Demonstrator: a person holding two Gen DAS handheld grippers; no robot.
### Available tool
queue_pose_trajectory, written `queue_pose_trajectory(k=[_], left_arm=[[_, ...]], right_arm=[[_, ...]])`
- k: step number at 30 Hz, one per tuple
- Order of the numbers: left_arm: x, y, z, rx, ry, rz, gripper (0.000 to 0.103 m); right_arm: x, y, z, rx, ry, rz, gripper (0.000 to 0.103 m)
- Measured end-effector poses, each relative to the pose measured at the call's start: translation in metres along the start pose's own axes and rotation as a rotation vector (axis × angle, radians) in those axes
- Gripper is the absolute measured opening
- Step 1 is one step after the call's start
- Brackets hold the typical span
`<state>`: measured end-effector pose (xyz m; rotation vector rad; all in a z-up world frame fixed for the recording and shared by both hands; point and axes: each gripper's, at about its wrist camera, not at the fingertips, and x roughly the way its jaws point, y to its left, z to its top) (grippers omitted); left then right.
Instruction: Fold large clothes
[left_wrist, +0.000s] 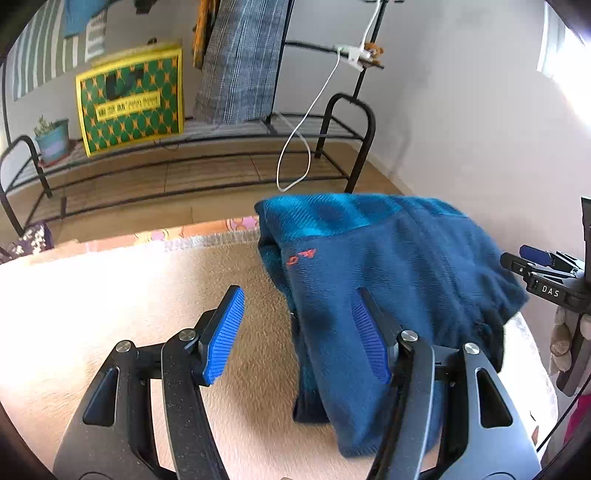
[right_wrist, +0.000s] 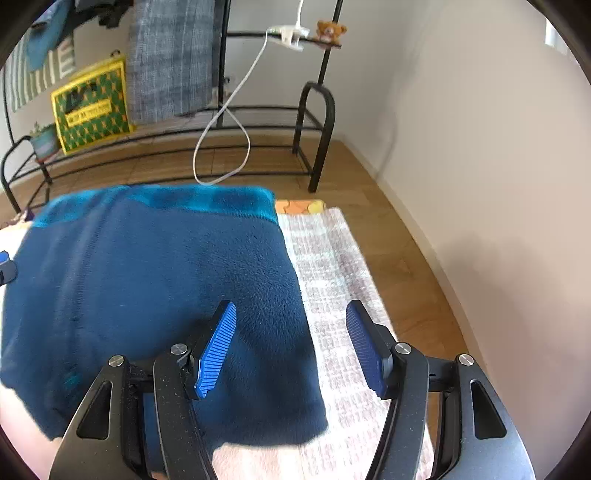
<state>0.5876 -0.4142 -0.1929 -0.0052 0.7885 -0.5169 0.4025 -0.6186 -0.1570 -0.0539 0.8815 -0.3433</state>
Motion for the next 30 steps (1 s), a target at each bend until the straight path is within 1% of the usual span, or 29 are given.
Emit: queue_pose_trajectory(k=[4, 5, 6, 8, 9, 12, 17, 24, 27, 30], left_arm=[[-0.041, -0.012, 0.001, 0.035, -0.045, 0.002, 0.062], [-0.054, -0.016, 0.001, 0.047, -0.062, 0.006, 0.062], [-0.067, -0.019, 0.001, 0.06, -0.077, 0.008, 0.062], [-0.096, -0.027, 0.0, 0.085, -0.106, 0.013, 0.062], [-0.111, -0.03, 0.0, 0.093, -0.119, 0.01, 0.062], [-0.151, -0.036, -0.001, 0.107, -0.156, 0.004, 0.062], [-0.231, -0.048, -0.009, 0.138, -0.235, -0.011, 0.062], [-0.339, -0.063, -0.028, 0.171, -0.311, -0.039, 0.063], [-0.381, -0.067, -0.039, 0.181, -0.349, -0.052, 0.063], [-0.426, -0.071, -0.053, 0.193, -0.382, -0.07, 0.065]], right_arm=[[-0.037, 0.005, 0.001, -0.006, -0.039, 0.011, 0.061], [-0.049, 0.006, 0.001, -0.01, -0.051, 0.014, 0.061], [-0.052, 0.008, 0.006, -0.014, -0.058, 0.019, 0.061], [-0.081, 0.01, 0.005, -0.008, -0.088, 0.031, 0.061], [-0.085, 0.011, 0.008, -0.005, -0.096, 0.038, 0.061], [-0.123, 0.013, 0.007, 0.001, -0.134, 0.05, 0.061], [-0.192, 0.022, 0.004, -0.002, -0.204, 0.073, 0.061], [-0.278, 0.041, -0.011, -0.01, -0.284, 0.11, 0.061], [-0.319, 0.048, -0.023, -0.012, -0.325, 0.12, 0.061], [-0.349, 0.052, -0.038, -0.007, -0.349, 0.125, 0.061]])
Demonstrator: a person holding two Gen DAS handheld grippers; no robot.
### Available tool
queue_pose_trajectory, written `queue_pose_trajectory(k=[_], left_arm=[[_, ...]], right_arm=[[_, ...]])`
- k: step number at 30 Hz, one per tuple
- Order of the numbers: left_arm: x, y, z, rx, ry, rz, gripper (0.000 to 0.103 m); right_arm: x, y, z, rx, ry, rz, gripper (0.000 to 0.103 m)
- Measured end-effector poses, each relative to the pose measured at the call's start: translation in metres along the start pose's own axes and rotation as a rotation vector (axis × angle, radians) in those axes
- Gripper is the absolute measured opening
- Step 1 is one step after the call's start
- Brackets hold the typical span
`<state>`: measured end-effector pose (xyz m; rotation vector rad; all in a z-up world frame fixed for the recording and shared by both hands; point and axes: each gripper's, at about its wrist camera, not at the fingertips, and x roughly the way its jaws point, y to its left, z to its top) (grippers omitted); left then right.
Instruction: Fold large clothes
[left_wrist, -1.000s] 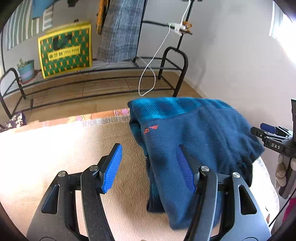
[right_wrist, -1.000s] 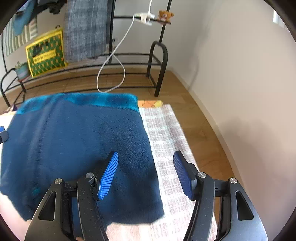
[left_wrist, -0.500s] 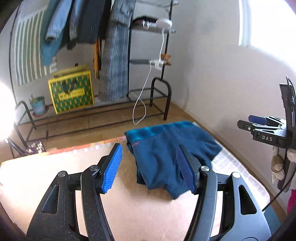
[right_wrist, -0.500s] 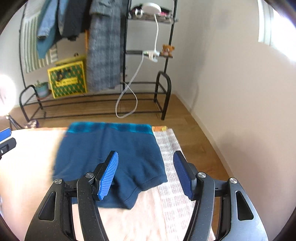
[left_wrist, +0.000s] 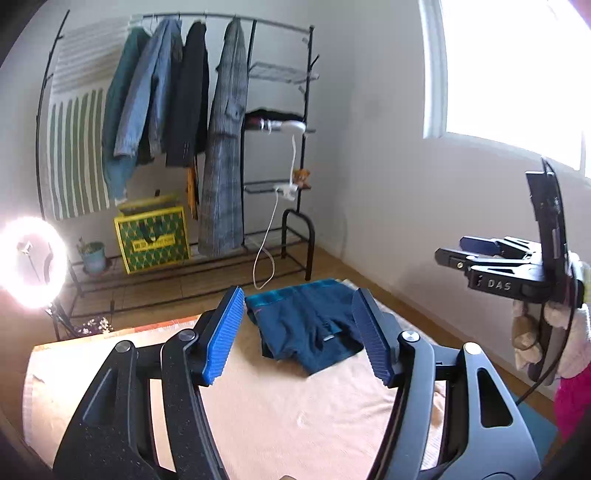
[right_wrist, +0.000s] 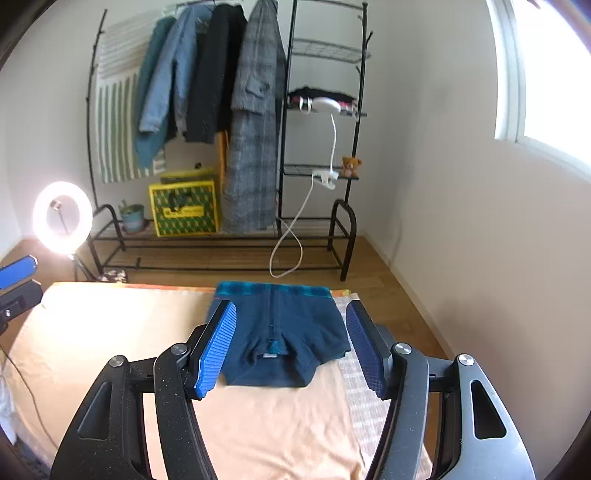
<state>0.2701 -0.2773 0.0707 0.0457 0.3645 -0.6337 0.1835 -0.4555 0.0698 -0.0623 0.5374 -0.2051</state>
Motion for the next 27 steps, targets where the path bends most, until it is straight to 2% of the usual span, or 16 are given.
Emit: queue_pose_trajectory(k=[4, 12, 21, 27], left_arm=[[-0.056, -0.009, 0.004, 0.011, -0.046, -0.011, 0.066], [-0.137, -0.021, 0.007, 0.016, -0.103, -0.026, 0.066], [-0.202, -0.029, 0.013, 0.045, -0.167, -0.008, 0.067], [-0.228, -0.032, 0.009, 0.073, -0.193, 0.01, 0.074]], right_arm=[[-0.048, 0.011, -0.003, -0.003, -0.034, 0.003, 0.061], [-0.129, 0.029, -0.003, -0.027, -0.112, -0.002, 0.061], [-0.178, 0.041, -0.006, -0.017, -0.166, 0.013, 0.062], [-0.198, 0.052, -0.011, -0.021, -0.173, -0.01, 0.067]])
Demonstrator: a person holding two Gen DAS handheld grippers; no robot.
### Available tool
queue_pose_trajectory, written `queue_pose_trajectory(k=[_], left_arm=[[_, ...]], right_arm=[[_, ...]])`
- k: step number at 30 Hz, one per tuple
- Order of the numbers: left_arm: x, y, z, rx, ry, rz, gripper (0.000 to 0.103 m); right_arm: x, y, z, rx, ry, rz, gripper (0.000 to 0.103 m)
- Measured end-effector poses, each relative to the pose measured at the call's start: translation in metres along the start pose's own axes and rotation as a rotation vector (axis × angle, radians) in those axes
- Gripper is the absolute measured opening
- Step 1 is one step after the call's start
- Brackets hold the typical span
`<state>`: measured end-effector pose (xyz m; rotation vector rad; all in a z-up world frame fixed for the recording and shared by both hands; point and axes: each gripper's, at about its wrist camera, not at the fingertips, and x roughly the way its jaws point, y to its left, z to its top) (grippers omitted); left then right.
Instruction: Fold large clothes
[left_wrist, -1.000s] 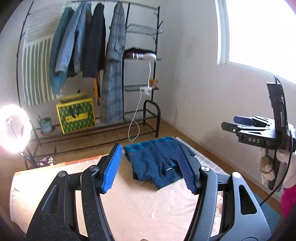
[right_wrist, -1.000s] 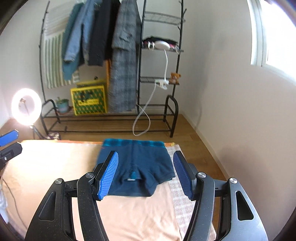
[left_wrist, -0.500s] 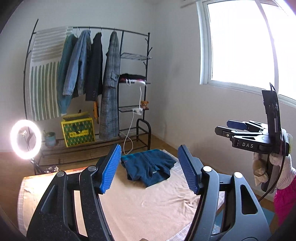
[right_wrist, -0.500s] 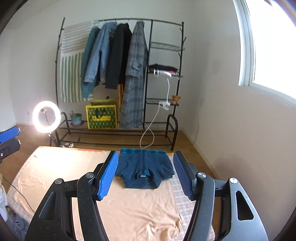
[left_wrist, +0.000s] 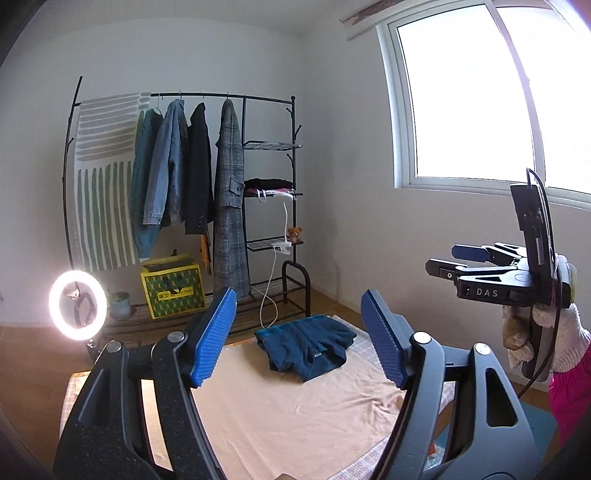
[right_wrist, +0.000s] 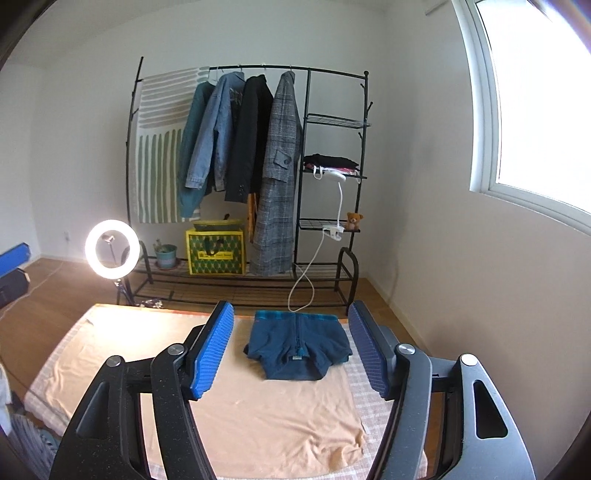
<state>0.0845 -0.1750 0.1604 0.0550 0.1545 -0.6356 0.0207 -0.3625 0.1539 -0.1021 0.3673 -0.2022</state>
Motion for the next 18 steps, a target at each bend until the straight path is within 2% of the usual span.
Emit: queue_pose_trajectory(k=[3, 5, 8, 12, 18], left_arm=[[-0.001, 0.002, -0.01, -0.002, 0.002, -0.007, 0.082], [-0.001, 0.001, -0.021, 0.002, 0.019, -0.01, 0.084], [0.007, 0.001, -0.039, 0.011, 0.052, -0.016, 0.088], [0.021, 0.006, -0.065, 0.008, 0.081, -0.015, 0.098], [0.043, 0.015, -0.107, 0.001, 0.109, -0.015, 0.103]], right_arm=[[-0.006, 0.008, -0.006, -0.003, -0.007, -0.022, 0.076], [-0.006, 0.013, -0.014, 0.004, -0.004, -0.051, 0.079], [-0.002, 0.017, -0.026, 0.024, 0.006, -0.065, 0.08], [0.008, 0.018, -0.046, 0.067, 0.019, -0.093, 0.083], [0.036, 0.023, -0.077, 0.071, 0.058, -0.127, 0.084]])
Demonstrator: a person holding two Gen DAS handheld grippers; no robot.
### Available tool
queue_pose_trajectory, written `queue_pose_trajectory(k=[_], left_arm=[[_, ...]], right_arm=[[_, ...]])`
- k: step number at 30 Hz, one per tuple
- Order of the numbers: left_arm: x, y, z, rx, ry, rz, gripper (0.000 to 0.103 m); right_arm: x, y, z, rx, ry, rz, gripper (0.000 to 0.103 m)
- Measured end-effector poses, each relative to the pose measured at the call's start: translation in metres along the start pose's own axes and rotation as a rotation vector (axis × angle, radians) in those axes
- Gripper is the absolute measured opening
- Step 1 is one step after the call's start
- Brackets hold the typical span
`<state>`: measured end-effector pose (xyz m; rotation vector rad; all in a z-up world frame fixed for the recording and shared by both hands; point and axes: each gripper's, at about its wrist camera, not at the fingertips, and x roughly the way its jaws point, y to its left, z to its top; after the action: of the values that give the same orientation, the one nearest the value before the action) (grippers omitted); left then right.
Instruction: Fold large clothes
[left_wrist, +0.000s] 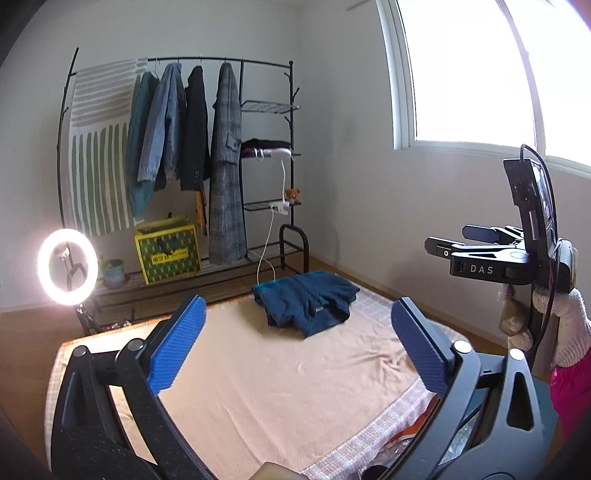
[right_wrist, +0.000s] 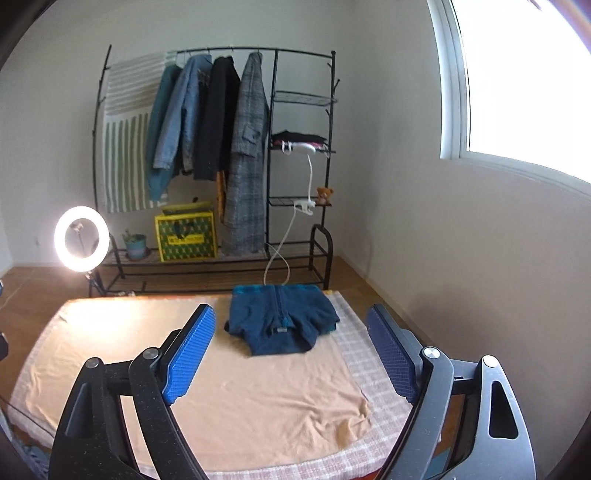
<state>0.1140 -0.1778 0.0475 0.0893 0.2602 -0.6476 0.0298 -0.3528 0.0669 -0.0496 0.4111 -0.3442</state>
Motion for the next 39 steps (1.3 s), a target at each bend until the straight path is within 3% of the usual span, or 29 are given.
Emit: queue_pose_trajectory(k=[18, 27, 39], left_arm=[[0.073, 0.02, -0.072, 0.022, 0.135, 0.104, 0.103], [0.093, 0.031, -0.095, -0.016, 0.204, 0.111, 0.103], [0.098, 0.04, -0.1, -0.052, 0.229, 0.115, 0.103]], right_arm=[[0.064, 0.017, -0.073, 0.043, 0.076, -0.053, 0.085], [0.083, 0.016, -0.086, 0.036, 0.098, -0.084, 0.085], [0.097, 0.015, -0.091, 0.031, 0.132, -0.075, 0.085]])
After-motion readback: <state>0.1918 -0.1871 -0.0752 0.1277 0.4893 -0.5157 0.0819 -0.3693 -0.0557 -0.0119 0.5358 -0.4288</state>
